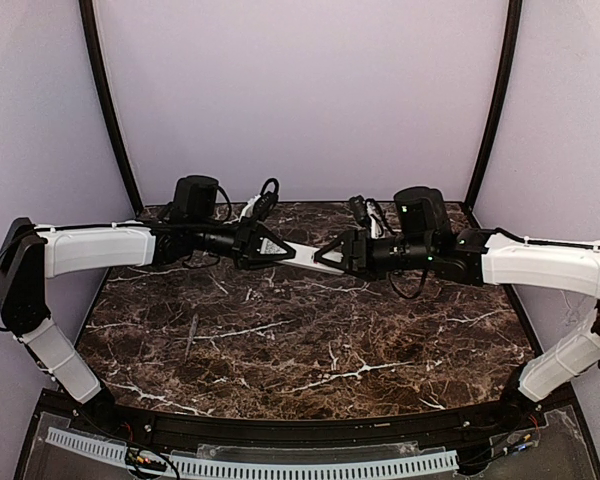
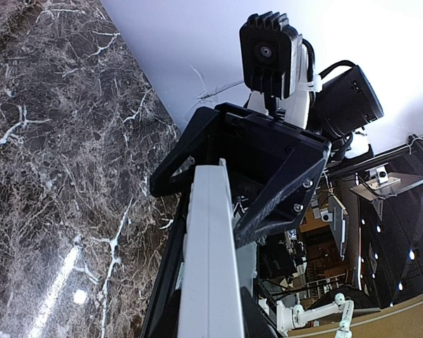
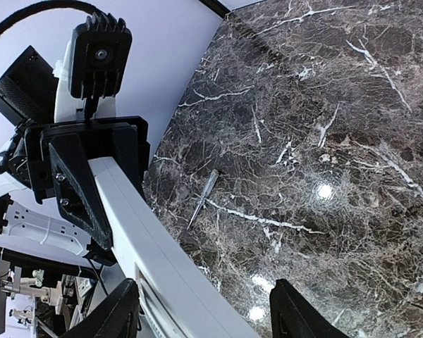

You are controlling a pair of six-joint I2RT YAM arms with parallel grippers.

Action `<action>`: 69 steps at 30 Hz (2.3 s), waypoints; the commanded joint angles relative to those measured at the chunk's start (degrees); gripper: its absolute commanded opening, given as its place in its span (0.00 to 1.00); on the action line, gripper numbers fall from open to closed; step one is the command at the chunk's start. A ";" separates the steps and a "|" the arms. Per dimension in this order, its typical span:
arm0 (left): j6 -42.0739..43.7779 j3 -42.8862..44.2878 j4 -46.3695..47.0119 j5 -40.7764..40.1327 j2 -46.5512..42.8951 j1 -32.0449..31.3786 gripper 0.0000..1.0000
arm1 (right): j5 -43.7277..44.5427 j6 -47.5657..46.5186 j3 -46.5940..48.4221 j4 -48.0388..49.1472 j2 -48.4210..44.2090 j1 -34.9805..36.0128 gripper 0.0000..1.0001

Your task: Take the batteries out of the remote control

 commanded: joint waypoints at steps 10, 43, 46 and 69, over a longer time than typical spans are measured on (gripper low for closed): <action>-2.09 -1.35 3.79 1.88 -1.52 0.02 0.00 | -1.28 -0.38 1.11 1.69 -1.77 0.28 0.68; -2.16 -1.34 4.08 1.96 -1.78 0.11 0.00 | 2.75 -0.17 -2.81 -5.45 -9.28 -0.02 0.48; -2.03 -1.34 4.01 1.95 -1.86 0.11 0.00 | 2.97 -0.21 -2.86 -5.85 -9.42 -0.07 0.44; -1.76 -1.34 3.64 1.80 -1.96 0.12 0.00 | 4.89 -0.65 -3.27 -8.40 -10.72 -0.07 0.44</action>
